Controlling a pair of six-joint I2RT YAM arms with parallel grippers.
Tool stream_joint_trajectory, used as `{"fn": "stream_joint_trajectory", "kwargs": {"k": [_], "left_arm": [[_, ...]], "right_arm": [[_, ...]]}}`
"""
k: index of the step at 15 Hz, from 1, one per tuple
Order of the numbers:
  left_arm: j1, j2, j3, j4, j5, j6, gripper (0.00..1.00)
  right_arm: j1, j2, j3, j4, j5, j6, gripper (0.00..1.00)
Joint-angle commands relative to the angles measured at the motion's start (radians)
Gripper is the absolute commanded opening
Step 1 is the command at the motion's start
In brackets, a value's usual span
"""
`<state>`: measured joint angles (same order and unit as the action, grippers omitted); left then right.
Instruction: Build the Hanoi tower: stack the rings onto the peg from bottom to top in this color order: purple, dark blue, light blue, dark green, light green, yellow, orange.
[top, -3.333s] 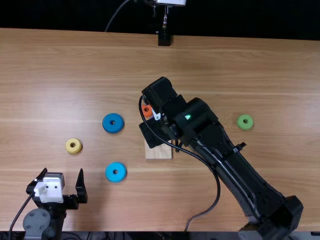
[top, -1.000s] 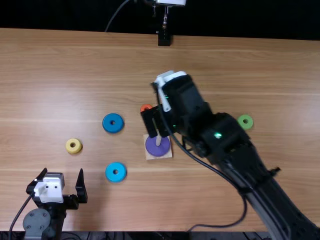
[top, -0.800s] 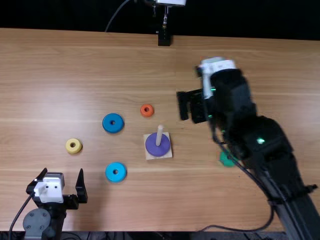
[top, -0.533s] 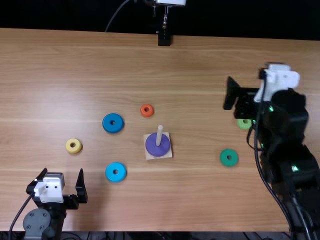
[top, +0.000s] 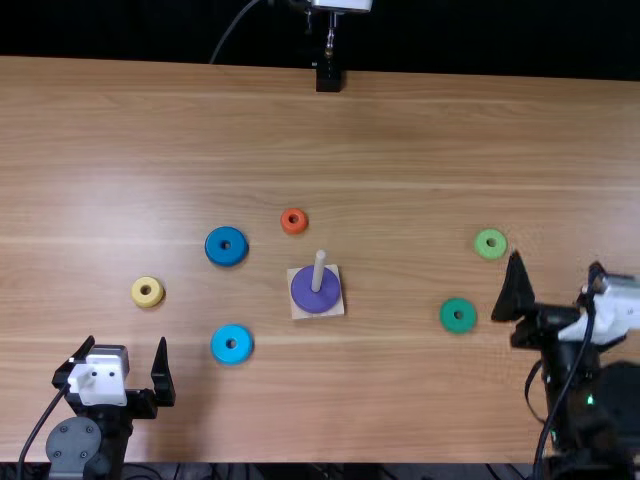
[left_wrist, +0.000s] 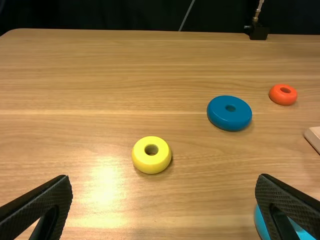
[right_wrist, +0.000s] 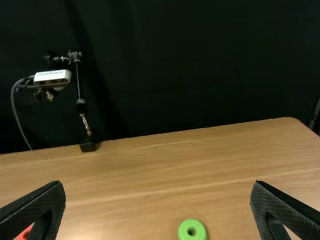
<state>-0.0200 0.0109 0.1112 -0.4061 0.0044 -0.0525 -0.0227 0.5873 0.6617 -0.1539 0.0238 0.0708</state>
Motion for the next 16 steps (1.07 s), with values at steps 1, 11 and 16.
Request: {"fn": "stream_joint_trajectory", "kwargs": {"k": [1, 11, 16], "left_arm": [[-0.008, -0.011, -0.111, -0.076, 0.003, 0.005, 1.0], [-0.008, -0.011, -0.111, -0.076, 0.003, 0.005, 1.0], [-0.009, -0.011, -0.111, -0.076, 0.003, 0.005, 1.0]], "right_arm": [[-0.014, -0.093, -0.091, 0.004, -0.05, -0.06, 1.0], [-0.033, -0.537, -0.514, -0.013, -0.048, -0.069, 1.0], [-0.033, -0.566, -0.599, -0.022, -0.048, -0.073, 1.0]]}}
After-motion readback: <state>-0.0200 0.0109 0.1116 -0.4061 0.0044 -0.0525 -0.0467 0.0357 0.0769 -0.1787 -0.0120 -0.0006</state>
